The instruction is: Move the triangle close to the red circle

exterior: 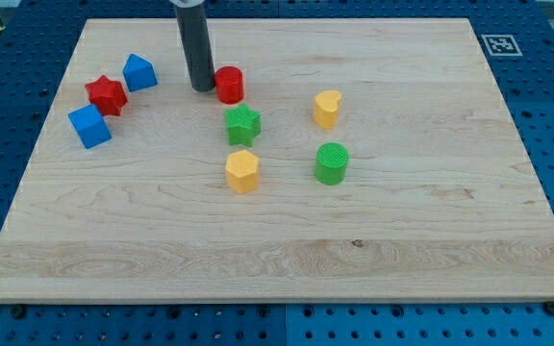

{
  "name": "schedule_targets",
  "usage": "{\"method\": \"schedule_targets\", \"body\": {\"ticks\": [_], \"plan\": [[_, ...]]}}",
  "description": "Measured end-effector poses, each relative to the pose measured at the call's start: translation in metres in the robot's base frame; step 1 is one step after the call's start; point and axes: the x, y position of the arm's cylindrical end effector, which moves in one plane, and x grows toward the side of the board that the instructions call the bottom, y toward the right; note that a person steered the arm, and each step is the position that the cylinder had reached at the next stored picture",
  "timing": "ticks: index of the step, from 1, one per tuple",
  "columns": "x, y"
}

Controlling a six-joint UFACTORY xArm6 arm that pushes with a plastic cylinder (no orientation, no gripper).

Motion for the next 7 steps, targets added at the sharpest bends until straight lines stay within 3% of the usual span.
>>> {"method": "schedule_targets", "body": {"ticks": [2, 4, 7], "plan": [[-0.035, -0.025], [-0.035, -0.12], [-0.035, -0.159]]}}
